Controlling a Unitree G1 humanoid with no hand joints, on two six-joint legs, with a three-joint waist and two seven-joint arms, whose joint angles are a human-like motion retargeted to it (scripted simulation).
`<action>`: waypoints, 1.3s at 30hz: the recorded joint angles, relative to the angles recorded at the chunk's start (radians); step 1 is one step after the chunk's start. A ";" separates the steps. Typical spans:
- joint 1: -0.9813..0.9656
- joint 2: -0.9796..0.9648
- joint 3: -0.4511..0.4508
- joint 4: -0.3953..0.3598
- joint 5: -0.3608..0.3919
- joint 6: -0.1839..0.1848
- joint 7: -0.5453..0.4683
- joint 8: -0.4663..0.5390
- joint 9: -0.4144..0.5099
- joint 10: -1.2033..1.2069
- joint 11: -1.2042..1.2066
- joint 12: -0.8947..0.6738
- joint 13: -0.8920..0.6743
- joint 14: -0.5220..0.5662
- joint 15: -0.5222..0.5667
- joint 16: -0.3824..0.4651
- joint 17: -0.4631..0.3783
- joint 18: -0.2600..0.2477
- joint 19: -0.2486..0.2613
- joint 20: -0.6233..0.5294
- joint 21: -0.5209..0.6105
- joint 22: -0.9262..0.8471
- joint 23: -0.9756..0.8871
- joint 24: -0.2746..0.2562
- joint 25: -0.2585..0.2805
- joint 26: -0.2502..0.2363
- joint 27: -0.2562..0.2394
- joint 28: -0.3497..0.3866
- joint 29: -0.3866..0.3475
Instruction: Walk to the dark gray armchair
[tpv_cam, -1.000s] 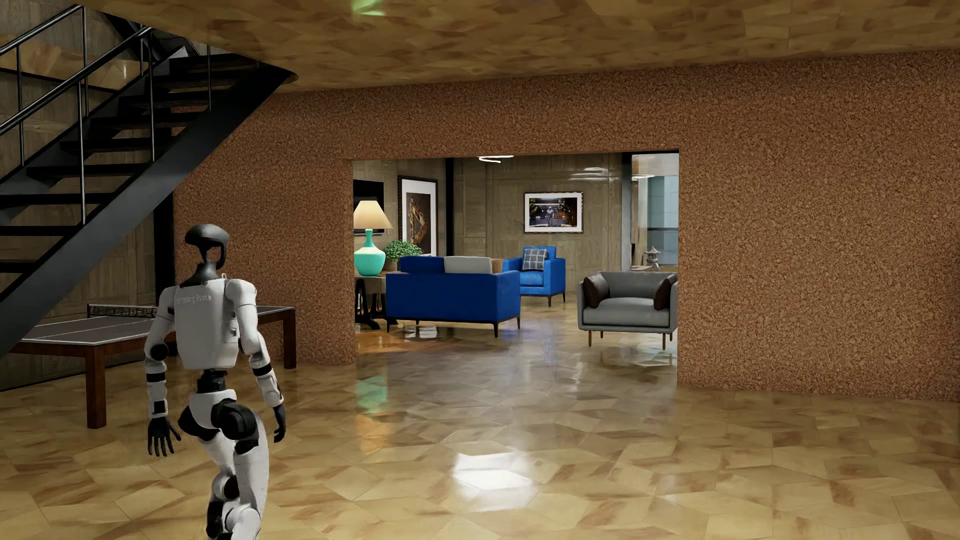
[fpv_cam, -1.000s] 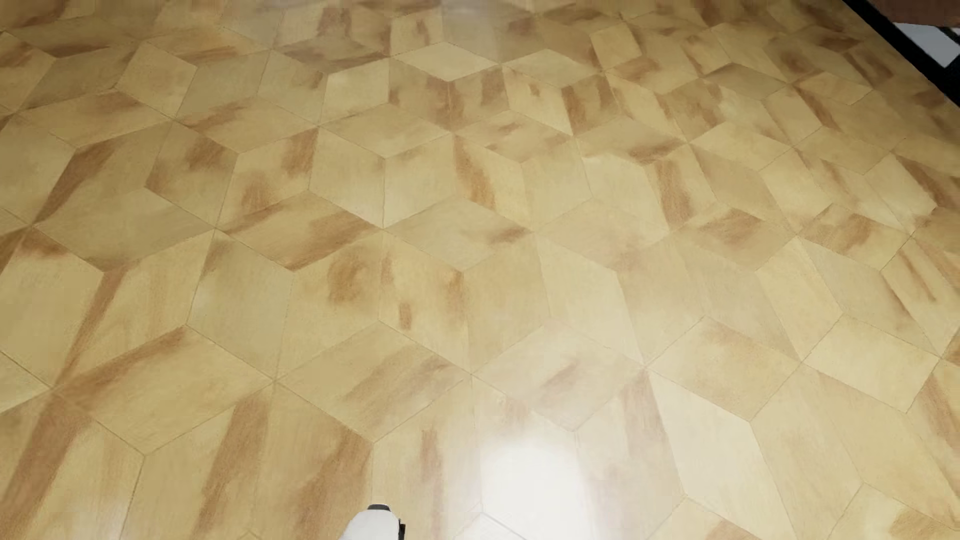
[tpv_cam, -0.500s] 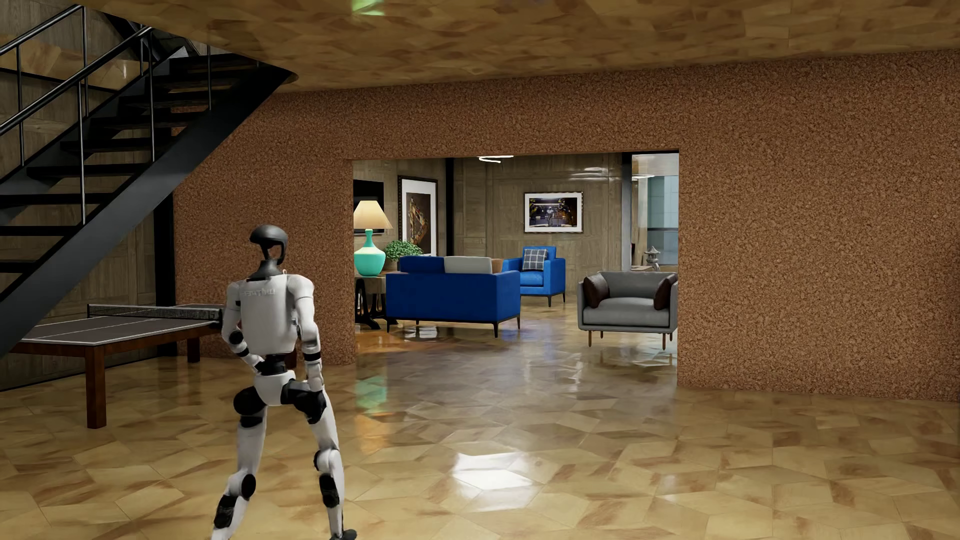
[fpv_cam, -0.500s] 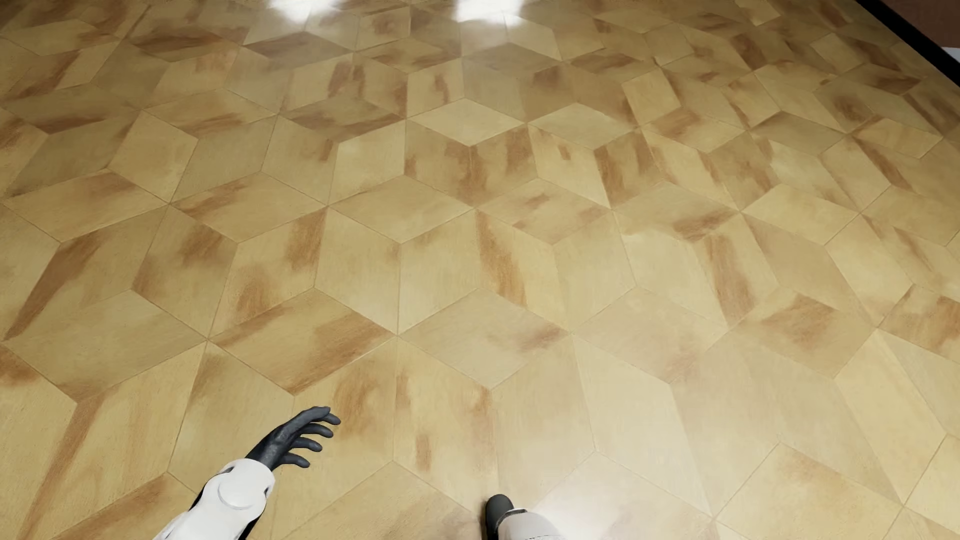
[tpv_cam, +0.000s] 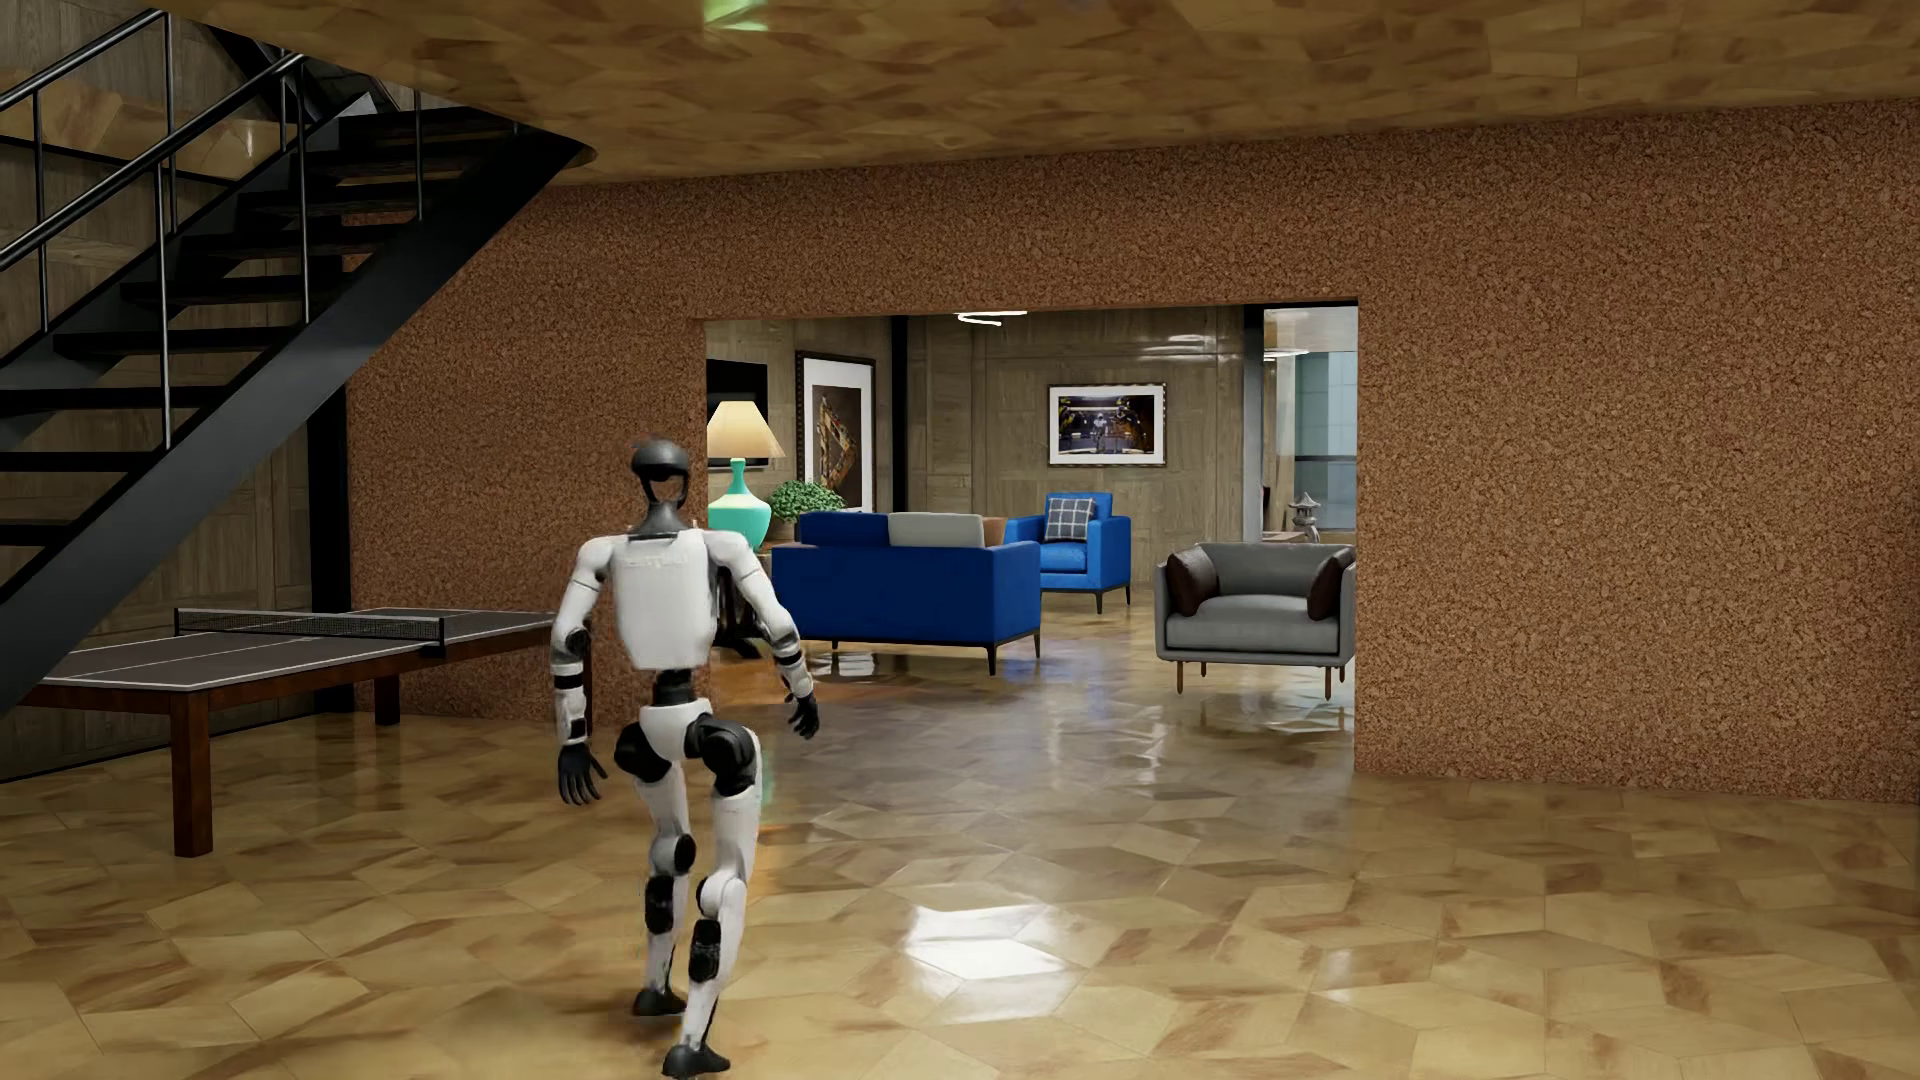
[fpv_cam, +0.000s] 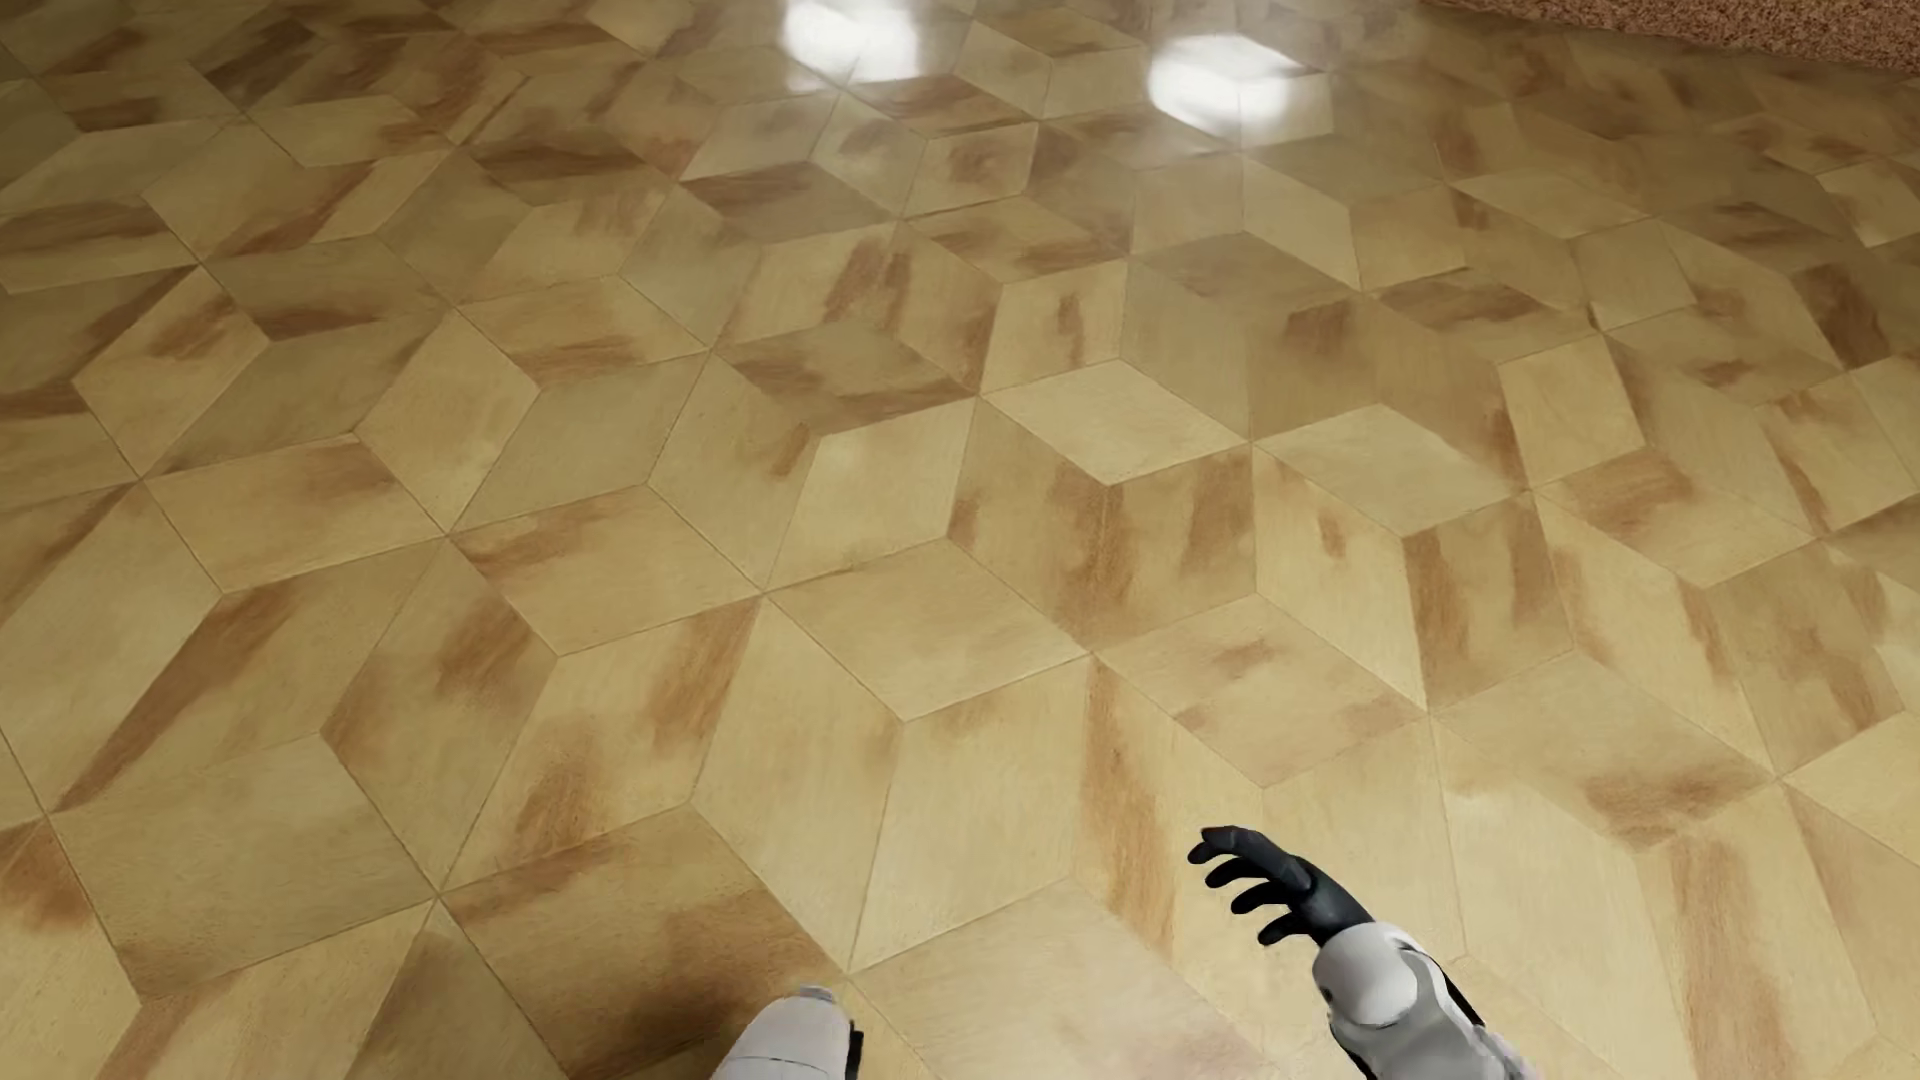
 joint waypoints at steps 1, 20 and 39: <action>0.002 0.029 -0.003 -0.004 0.003 0.002 0.000 0.000 -0.010 -0.120 0.001 0.001 -0.016 0.012 -0.030 -0.004 -0.001 0.000 0.000 -0.018 -0.012 0.010 -0.016 0.000 0.000 0.000 0.000 0.000 0.000; 0.715 -0.548 -0.408 -0.125 -0.052 -0.026 0.000 0.000 0.006 -0.265 0.058 -0.379 0.440 -0.252 0.404 0.068 0.101 0.000 0.000 0.208 0.272 -0.217 0.122 0.000 0.000 0.000 0.000 0.000 0.000; -0.002 0.059 -0.014 -0.036 -0.009 -0.032 0.000 0.000 -0.052 -0.229 -0.001 0.053 0.045 0.053 -0.028 0.007 -0.072 0.000 0.000 -0.004 -0.074 -0.014 -0.080 0.000 0.000 0.000 0.000 0.000 0.000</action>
